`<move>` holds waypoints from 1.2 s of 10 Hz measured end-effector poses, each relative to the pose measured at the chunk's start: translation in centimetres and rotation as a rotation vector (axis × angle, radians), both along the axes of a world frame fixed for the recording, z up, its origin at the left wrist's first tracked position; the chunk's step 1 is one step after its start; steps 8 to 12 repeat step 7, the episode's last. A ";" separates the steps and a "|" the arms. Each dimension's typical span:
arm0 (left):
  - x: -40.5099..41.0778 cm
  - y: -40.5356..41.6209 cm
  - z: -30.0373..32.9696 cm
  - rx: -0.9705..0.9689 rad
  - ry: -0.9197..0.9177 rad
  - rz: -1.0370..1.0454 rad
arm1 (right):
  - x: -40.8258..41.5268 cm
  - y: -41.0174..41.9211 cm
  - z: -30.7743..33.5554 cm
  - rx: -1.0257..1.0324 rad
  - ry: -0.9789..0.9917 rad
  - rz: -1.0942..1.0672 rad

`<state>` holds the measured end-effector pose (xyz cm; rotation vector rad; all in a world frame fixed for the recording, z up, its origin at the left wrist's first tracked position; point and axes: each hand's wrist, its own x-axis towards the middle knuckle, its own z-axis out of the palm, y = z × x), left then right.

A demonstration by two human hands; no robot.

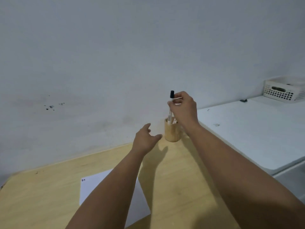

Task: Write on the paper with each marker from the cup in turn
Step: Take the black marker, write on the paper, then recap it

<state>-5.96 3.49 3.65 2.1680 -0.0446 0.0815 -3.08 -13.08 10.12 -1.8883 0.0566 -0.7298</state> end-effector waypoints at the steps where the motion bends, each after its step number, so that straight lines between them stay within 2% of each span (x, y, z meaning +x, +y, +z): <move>1: 2.7 -2.4 -1.4 -0.004 0.024 -0.015 | 2.4 -1.4 0.2 -0.010 -0.013 -0.036; 3: 6.3 -5.8 -3.7 -0.013 0.037 -0.097 | 5.7 -2.7 -3.1 -0.077 0.079 -0.054; 4: 7.1 -6.9 -4.7 -0.047 -0.029 -0.106 | 6.5 -2.9 -5.6 -0.146 0.168 -0.014; 6: 6.5 -8.8 -5.3 -0.244 -0.040 -0.086 | 6.9 -2.5 -8.1 -0.430 0.243 0.008; 12: 7.4 -8.3 -5.9 -0.250 -0.061 -0.081 | 7.0 -2.3 -7.7 -0.430 0.268 0.007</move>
